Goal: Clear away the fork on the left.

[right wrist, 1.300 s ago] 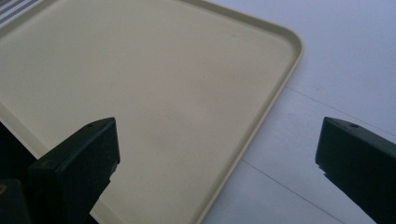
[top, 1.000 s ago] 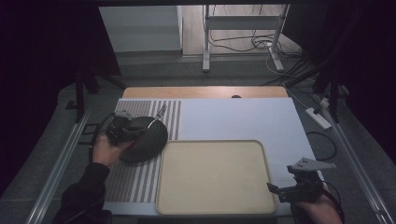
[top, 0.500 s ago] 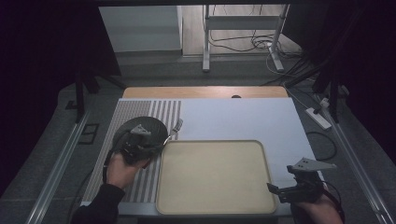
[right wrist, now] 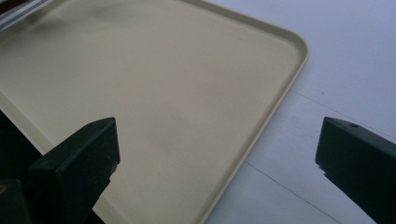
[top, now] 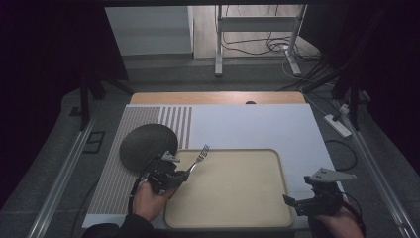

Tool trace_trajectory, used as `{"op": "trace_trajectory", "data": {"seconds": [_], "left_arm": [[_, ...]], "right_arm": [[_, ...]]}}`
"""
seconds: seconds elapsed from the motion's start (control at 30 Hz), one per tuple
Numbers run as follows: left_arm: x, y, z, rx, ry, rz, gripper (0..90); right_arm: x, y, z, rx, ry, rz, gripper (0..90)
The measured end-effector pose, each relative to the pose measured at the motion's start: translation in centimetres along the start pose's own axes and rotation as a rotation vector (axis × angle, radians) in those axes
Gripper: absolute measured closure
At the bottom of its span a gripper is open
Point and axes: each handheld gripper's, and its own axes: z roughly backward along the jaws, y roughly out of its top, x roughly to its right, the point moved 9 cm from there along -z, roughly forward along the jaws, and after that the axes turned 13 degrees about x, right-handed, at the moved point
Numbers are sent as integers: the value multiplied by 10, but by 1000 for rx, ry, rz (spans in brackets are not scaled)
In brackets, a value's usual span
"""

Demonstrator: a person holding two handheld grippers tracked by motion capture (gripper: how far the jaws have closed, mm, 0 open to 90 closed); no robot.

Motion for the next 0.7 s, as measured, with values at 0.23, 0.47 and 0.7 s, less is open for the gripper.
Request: {"op": "trace_trajectory", "data": {"seconds": [0.23,0.47,0.7], "left_arm": [[10,-19,-16,-55,33,-11,774],[9,-24,-23,-71,45,-55,713],[17,11,-33,-9,-32,-135,784]], "right_arm": [[0,0,0,-1,1,3,3],[-1,0,-1,-5,1,7,3],[0,-1,-1,-11,-1,5,3]]}}
